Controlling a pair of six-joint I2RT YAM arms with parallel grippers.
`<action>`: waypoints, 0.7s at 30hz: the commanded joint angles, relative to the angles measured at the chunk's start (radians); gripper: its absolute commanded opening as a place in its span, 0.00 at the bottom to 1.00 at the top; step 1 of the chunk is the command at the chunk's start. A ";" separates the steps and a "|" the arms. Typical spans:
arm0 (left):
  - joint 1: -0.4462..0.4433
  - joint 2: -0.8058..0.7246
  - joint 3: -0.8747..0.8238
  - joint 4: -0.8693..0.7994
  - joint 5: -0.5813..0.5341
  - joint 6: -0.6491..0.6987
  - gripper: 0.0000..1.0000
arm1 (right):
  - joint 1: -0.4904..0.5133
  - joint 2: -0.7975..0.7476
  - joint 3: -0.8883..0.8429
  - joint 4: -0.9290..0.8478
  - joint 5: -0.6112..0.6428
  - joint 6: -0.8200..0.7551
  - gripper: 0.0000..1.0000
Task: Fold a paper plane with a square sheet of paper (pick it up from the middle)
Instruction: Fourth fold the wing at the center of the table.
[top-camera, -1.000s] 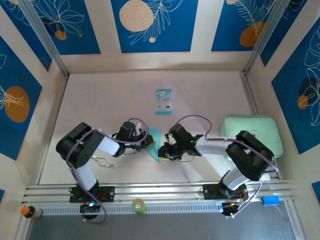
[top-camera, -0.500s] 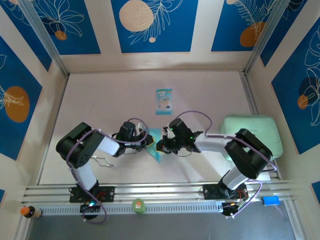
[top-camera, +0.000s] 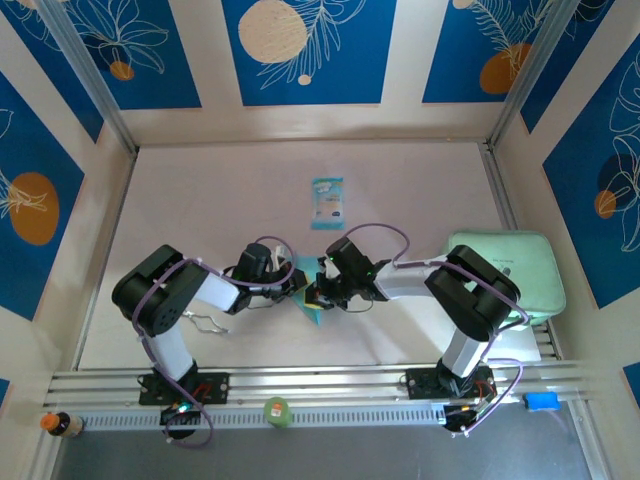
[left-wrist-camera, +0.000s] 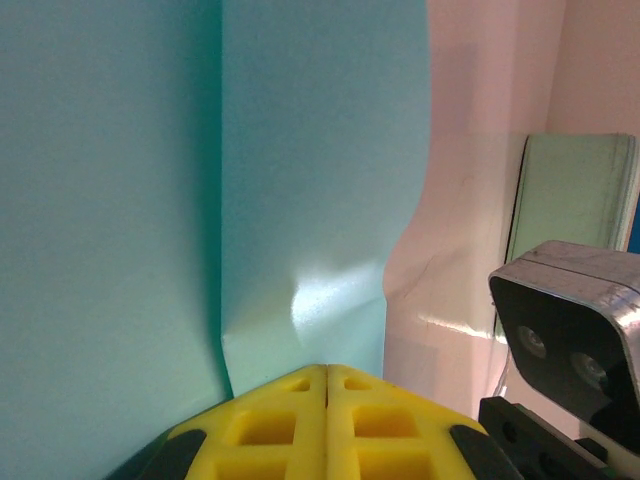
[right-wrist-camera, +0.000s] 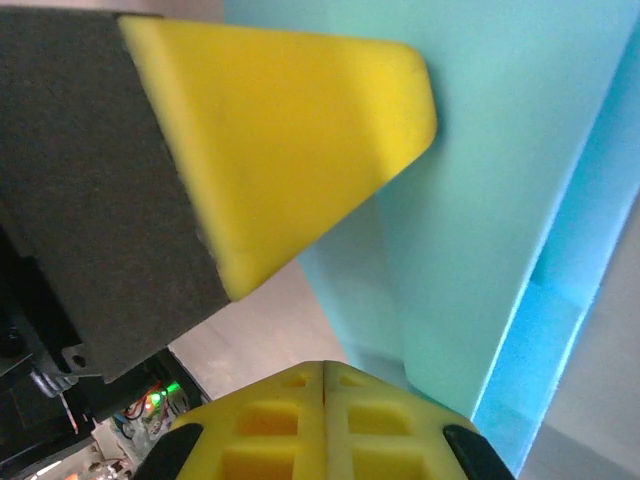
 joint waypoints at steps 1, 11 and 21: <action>0.001 0.049 -0.022 -0.123 -0.057 0.014 0.00 | 0.010 0.013 -0.026 0.026 -0.038 0.027 0.04; 0.002 0.052 -0.022 -0.122 -0.058 0.010 0.00 | 0.018 0.013 -0.075 0.054 -0.036 0.051 0.04; 0.001 0.054 -0.023 -0.118 -0.058 0.010 0.00 | 0.024 0.013 -0.109 0.080 -0.053 0.066 0.03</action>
